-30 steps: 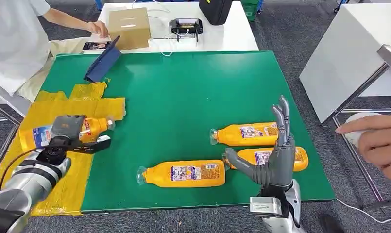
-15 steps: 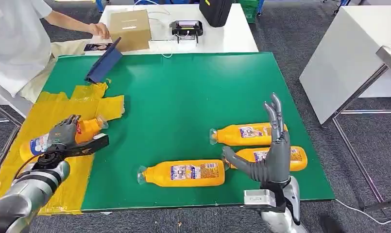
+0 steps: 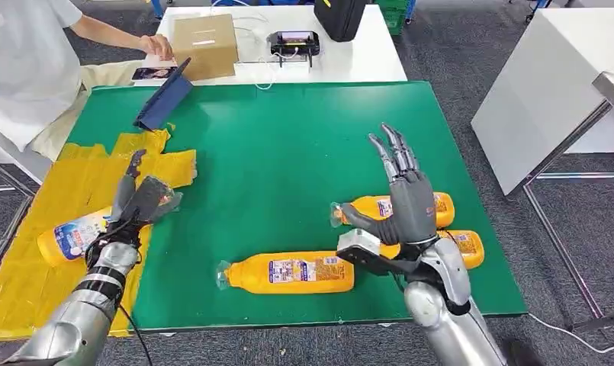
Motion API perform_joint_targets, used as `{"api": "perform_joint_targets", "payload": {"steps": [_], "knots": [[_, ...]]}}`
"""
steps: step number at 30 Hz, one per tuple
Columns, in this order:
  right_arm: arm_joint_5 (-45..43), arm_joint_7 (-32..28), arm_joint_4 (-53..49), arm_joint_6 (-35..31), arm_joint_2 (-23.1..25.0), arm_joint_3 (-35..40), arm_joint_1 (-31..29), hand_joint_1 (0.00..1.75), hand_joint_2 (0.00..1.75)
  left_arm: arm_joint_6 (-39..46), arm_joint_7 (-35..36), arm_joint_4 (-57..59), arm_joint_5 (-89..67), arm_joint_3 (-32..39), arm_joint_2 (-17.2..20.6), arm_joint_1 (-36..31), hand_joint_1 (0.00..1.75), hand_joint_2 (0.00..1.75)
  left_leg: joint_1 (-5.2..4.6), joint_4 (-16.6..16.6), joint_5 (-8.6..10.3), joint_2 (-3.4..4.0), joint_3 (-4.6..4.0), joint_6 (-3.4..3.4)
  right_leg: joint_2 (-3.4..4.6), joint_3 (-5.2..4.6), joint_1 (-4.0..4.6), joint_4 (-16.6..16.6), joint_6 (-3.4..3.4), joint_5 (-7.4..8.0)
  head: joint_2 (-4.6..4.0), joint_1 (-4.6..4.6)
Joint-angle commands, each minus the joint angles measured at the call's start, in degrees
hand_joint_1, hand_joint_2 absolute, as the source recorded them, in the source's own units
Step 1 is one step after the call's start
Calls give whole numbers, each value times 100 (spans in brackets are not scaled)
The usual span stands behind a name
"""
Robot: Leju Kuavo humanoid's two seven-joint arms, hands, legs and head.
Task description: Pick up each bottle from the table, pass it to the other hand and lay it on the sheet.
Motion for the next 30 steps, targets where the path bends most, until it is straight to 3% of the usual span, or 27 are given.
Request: {"api": "perform_joint_targets", "payload": {"steps": [1,2,8,17,24,30], "knots": [[1068,648,1813,801,-644,157,-1293,0,175,835,46,-3080,-269,-371,-278,1243,0,175,6,2,-9,9,9,-2,28,10,3,-5,-3,-2,0,4],[971,584,2125,1317,-823,225,-1463,0,175,719,-20,-3491,-94,-515,-276,1446,0,175,9,6,-18,17,19,-3,47,21,5,-6,-5,-6,0,4],[891,89,3639,2022,-1318,721,-2156,0,175,705,-310,-4325,165,-1182,-255,1929,0,175,10,10,-20,-5,14,-2,34,26,5,-6,-4,-11,0,2],[651,-154,4463,2177,-1313,1179,-2393,0,175,594,-501,-4280,535,-1604,-236,1905,0,175,7,4,-18,-12,13,-9,26,26,5,-6,-10,-11,0,2],[571,-97,4752,2126,-1271,1236,-2418,0,175,494,-395,-4201,668,-1671,-242,1875,0,175,6,4,-18,-9,11,-6,27,19,4,-4,-6,-12,0,0],[574,84,5624,1861,-1110,1238,-2630,0,175,422,-394,-4176,778,-1831,-228,1850,0,175,5,2,-12,-12,4,-5,18,13,2,-4,-6,-8,0,-2]]}}
